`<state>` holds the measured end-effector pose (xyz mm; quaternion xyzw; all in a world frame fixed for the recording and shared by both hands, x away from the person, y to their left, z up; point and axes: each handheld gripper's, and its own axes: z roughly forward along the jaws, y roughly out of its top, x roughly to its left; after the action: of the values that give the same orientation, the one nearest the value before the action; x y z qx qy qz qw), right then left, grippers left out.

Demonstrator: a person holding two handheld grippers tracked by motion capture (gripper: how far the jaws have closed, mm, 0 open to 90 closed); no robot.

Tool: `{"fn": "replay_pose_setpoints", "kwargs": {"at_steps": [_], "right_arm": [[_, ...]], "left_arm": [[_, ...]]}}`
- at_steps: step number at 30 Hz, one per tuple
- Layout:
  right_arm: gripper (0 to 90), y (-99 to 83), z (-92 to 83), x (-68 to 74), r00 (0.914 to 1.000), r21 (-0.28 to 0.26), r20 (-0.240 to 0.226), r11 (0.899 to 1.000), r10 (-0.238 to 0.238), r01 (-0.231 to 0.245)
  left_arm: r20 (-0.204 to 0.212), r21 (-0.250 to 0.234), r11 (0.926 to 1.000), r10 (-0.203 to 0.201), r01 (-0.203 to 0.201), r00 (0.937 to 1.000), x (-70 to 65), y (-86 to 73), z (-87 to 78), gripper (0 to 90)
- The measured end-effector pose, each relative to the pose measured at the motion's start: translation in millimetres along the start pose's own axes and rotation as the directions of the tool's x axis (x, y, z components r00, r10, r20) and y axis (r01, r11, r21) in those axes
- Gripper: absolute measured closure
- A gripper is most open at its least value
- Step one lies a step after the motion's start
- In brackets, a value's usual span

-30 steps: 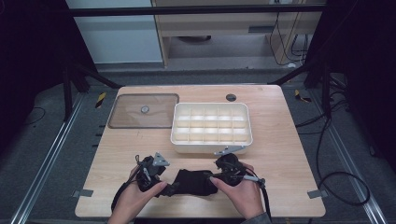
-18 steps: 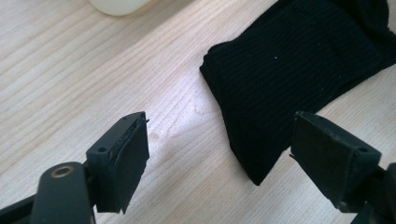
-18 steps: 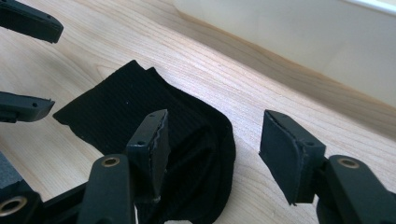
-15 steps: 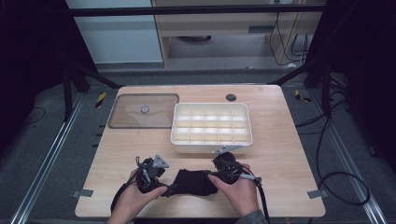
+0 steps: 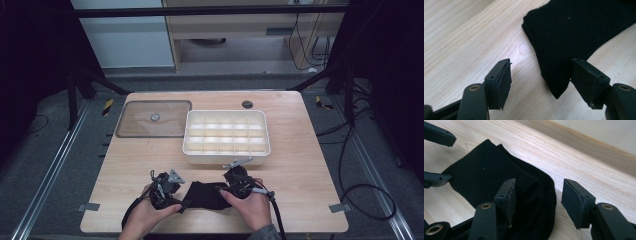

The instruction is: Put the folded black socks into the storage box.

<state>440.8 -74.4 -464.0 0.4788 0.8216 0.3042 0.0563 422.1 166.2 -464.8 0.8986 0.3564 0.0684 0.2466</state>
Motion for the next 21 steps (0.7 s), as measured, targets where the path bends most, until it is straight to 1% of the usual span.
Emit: {"fn": "replay_pose_setpoints", "kwargs": {"at_steps": [2, 5, 7, 8, 9, 13, 16, 18, 21], "right_arm": [[45.8, -2.3, 0.9, 0.2, 1.0, 0.0, -0.002, 1.0, 0.002, -0.002], [46.1, -6.3, 1.3, 0.5, 1.0, 0.002, -0.006, 1.0, 0.005, -0.005], [47.7, -7.5, 0.7, 0.8, 1.0, 0.0, -0.008, 1.0, -0.002, 0.002], [48.9, -8.0, 0.3, 1.4, 0.9999, 0.0, -0.011, 1.0, 0.002, -0.002], [49.4, -8.6, -0.2, 1.4, 0.9999, -0.002, -0.01, 1.0, -0.003, 0.003], [52.8, -11.2, -1.6, 2.4, 0.9998, -0.005, -0.02, 1.0, -0.007, 0.007], [58.8, -11.9, -1.5, 1.7, 0.9996, 0.0, -0.027, 1.0, -0.001, 0.001], [64.0, -12.0, -2.2, 1.4, 0.9995, 0.004, -0.031, 1.0, -0.001, 0.001], [68.5, -12.5, -3.5, 1.1, 0.9992, 0.005, -0.038, 1.0, -0.008, 0.008]], "left_arm": [[0.002, -0.002, 1.0, -0.001, 0.001, 1.0, -1.1, -0.8, 0.1, 34.3], [0.004, -0.021, 0.9998, -0.006, 0.006, 1.0, -3.5, -2.5, -4.6, 38.6], [0.004, -0.021, 0.9997, -0.007, 0.007, 1.0, -3.7, -3.1, -6.1, 41.0], [0.003, -0.02, 0.9997, -0.011, 0.011, 0.9999, -3.3, -3.7, -5.8, 42.4], [0.003, -0.019, 0.9997, -0.014, 0.015, 0.9999, -2.7, -4.1, -5.3, 43.8], [0.019, -0.017, 0.9994, -0.031, 0.032, 0.9993, -0.8, -4.7, -1.5, 47.3], [0.064, -0.036, 0.9979, -0.051, 0.053, 0.9966, -0.4, -3.1, 0.5, 50.1], [0.061, -0.034, 0.998, -0.05, 0.052, 0.9969, 0.4, -2.4, 1.4, 52.3], [0.066, -0.024, 0.9977, -0.062, 0.064, 0.9959, 2.6, -3.2, 4.2, 56.8]]}}
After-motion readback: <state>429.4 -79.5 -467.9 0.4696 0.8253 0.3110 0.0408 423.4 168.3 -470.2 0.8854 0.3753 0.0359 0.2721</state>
